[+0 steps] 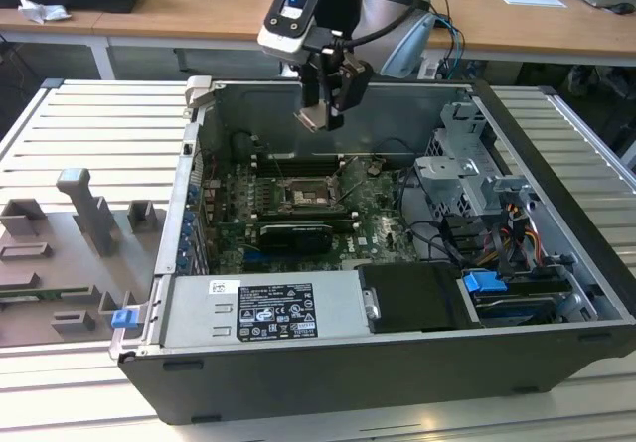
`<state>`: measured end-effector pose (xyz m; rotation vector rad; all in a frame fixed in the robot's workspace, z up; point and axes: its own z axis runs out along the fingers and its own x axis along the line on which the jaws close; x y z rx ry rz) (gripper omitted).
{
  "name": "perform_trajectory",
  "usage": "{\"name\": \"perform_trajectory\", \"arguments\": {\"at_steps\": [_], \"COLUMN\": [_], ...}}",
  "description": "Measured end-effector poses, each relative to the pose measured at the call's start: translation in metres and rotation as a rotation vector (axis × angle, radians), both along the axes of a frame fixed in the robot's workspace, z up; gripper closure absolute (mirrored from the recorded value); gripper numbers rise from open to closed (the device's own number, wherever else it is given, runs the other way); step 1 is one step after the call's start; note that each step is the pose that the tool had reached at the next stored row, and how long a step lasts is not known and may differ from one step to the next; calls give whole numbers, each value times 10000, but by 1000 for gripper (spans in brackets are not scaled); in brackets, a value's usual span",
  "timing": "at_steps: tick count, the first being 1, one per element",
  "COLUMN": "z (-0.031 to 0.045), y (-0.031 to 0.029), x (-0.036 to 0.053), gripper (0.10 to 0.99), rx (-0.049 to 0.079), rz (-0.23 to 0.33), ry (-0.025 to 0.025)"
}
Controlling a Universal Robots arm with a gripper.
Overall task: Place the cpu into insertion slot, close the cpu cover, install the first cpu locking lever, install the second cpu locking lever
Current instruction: 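Place the cpu into insertion slot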
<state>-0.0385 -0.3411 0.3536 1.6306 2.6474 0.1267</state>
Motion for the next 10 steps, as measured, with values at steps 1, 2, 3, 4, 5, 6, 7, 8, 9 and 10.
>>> {"name": "perform_trajectory", "arguments": {"at_steps": [1,2,3,4,5,6,7,8,9,10], "z": [-5,-15,-22,-27,-38,-41,-43,-46,-50,-52], "y": [0,0,0,0,0,0,0,0,0,0], "x": [0,0,0,0,0,0,0,0,0,-1], "gripper": [549,549,549,549,549,549,549,549,549,549], "rx": [-1,-1,-1,-1,-1,-3,-1,-2,-2,-2], "rz": [-137,-337,-502,-614,-846,-961,-1035,-1098,-1181,-1284], "ry": [1,1,2,4,8,17,23,23,23,23]}}
